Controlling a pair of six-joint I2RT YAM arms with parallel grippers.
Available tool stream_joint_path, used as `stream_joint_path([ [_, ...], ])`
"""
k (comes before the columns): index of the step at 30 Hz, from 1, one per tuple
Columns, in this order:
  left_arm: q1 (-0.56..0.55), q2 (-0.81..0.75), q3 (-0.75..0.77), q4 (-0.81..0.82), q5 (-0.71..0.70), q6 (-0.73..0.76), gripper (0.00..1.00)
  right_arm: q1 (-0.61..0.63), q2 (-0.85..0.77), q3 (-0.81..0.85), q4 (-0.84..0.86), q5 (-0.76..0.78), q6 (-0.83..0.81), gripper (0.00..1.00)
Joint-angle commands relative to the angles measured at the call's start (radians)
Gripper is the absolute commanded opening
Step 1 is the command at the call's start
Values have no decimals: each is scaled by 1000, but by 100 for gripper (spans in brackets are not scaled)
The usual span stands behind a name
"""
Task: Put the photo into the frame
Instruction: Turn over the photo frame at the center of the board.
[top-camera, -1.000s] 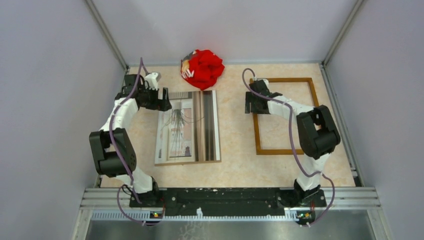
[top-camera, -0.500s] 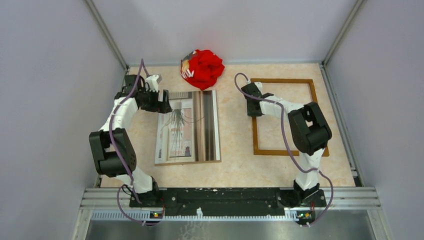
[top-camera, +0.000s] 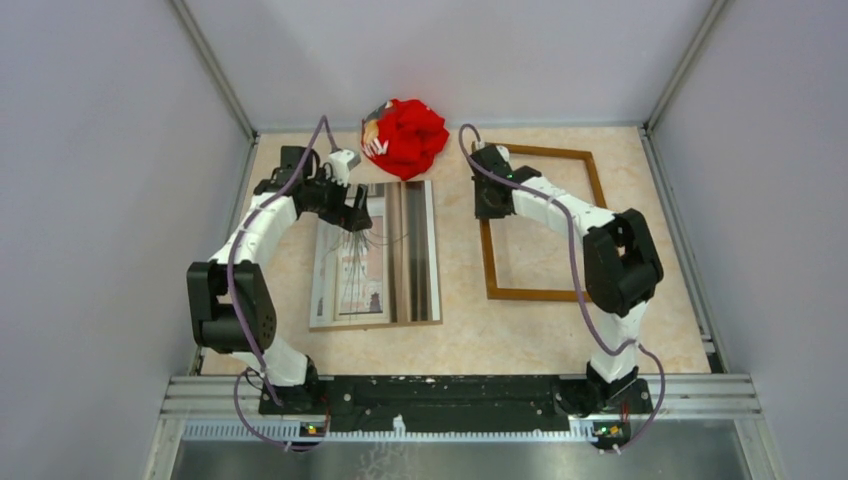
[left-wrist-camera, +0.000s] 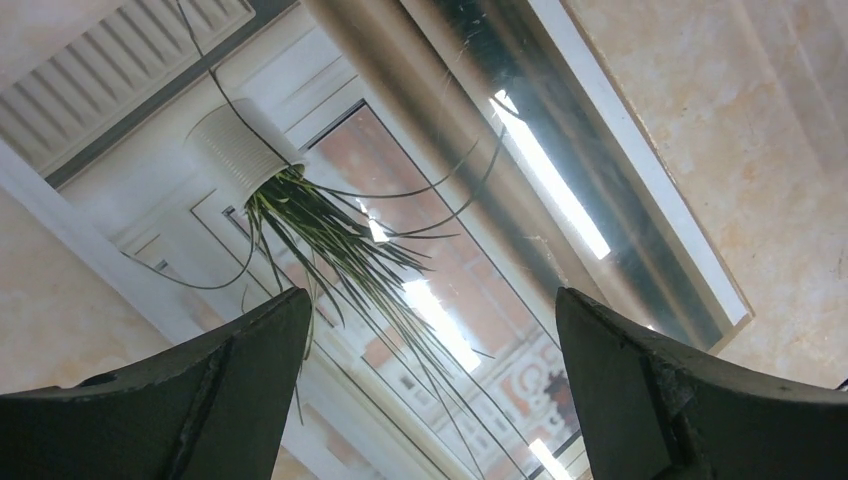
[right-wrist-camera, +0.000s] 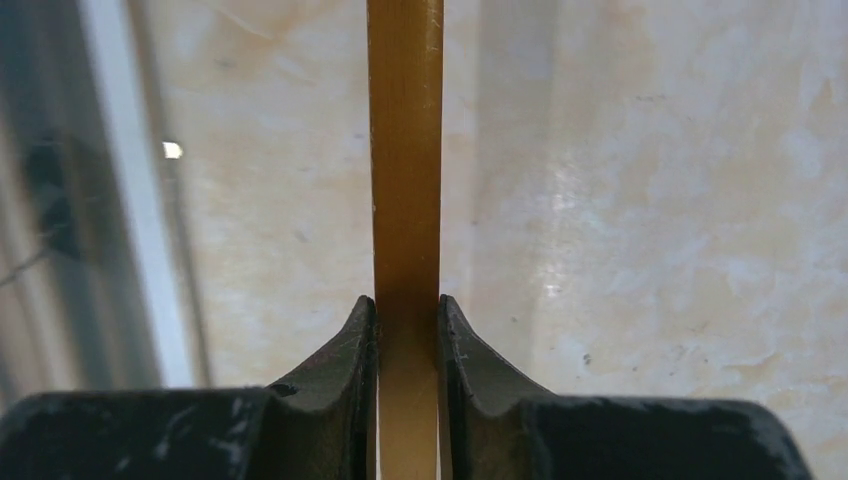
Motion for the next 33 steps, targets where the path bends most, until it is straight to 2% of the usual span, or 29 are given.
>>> stream_joint_path([
  [1,8,-23,27,18,66,-36,99,9,-146,155,-58,-101,59,0],
  [6,4,-34,-1,33,80,-58,99,9,-203,228,-57,-267,158,0],
  [11,-1,-58,-9,36,109,-77,99,9,-260,248,69,-477,303,0],
  [15,-6,-84,3,36,146,-104,99,9,-275,289,129,-566,403,0],
  [20,-45,-133,29,40,212,-153,98,9,-316,199,297,-663,523,0],
  [26,-138,-159,77,92,176,-212,98,-7,-328,57,552,-765,684,0],
  [33,-217,-142,143,130,145,-295,98,-29,-345,21,596,-800,726,0],
])
